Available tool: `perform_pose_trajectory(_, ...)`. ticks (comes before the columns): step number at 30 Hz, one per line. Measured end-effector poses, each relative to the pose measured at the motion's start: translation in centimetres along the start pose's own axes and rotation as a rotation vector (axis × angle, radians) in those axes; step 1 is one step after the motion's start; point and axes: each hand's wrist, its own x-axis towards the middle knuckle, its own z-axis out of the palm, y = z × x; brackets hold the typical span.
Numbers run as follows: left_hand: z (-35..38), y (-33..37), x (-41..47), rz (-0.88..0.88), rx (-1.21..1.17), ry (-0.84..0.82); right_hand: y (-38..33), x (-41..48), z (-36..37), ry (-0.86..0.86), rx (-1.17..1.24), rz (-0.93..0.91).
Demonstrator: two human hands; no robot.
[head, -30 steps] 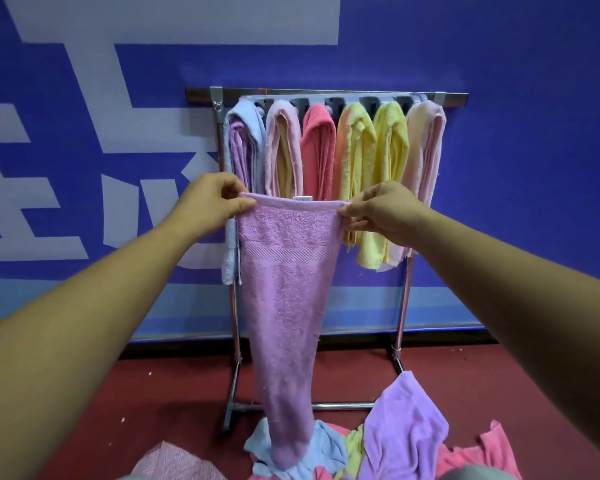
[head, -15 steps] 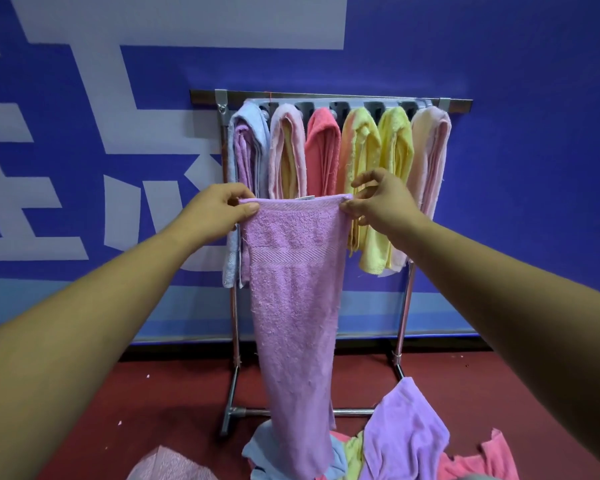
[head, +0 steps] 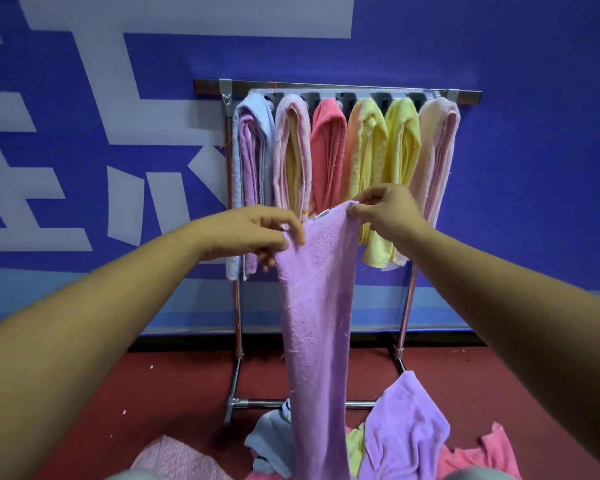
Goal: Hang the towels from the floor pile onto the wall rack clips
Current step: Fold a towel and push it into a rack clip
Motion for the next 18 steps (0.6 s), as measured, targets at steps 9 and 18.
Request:
perform_pose_trajectory(9, 0.1, -0.8, 0.1, 0.018, 0.123, -0.024, 0.4, -0.1, 0.3, -0.031, -0.022, 0.006)
perform_pose_trajectory(18, 0.5, -0.4, 0.3, 0.245, 0.425, 0.214, 1.5, -0.5, 1.1, -0.078, 0.035, 0.130)
